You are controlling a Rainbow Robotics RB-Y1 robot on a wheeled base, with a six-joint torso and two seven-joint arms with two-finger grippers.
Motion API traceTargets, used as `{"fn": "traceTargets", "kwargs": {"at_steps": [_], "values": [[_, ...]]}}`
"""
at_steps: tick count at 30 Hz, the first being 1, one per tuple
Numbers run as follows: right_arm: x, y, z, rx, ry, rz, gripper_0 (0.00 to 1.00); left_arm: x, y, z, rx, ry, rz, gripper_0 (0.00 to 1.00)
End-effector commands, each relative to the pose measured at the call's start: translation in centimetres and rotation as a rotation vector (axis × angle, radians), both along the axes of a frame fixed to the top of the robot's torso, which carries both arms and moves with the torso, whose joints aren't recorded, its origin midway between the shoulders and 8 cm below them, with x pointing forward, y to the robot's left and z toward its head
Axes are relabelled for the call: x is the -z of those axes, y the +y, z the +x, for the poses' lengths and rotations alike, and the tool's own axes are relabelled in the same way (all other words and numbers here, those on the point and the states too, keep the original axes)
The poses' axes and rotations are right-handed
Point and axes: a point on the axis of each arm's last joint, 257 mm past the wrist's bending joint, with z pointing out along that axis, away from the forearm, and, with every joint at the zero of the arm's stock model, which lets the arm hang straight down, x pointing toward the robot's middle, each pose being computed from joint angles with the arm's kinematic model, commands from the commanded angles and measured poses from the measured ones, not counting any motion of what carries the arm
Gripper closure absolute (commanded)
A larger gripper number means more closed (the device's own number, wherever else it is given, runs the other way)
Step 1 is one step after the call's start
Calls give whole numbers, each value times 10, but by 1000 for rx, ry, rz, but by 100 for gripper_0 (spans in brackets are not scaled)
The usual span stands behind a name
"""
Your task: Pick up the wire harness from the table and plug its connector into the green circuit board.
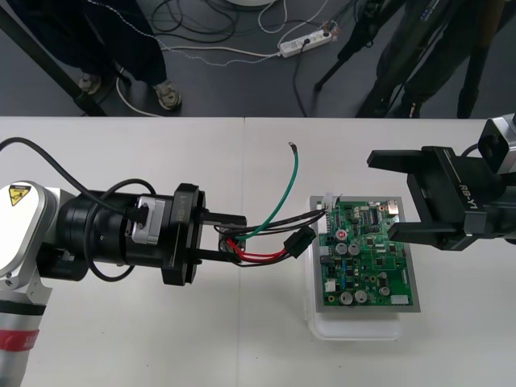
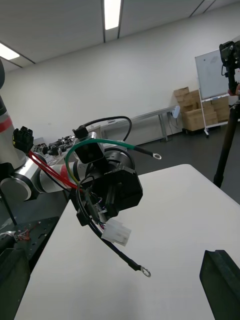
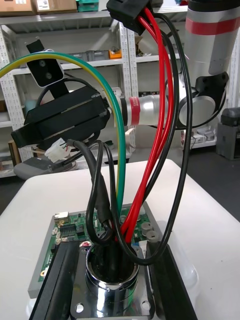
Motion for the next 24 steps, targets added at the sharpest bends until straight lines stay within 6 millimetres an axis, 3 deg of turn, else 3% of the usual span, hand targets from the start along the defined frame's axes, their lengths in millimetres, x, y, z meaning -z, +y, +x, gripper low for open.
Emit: {"fn": "traceTargets", "kwargs": {"at_steps": [1,11,18,24], "values": [[-7,9,-17,-59,27,30,0,-3,-4,-15,12,109,-28,100],[-16,5,-22,-76,16,25,0,0,-15,-21,22,302,-40,100],[-21,18,-37,-141,13,32,0,-2,-14,-27,47,464,-45,100],[-24,23,-37,-159,3,22,0,4,-8,-38,79,567,-12,100]]}}
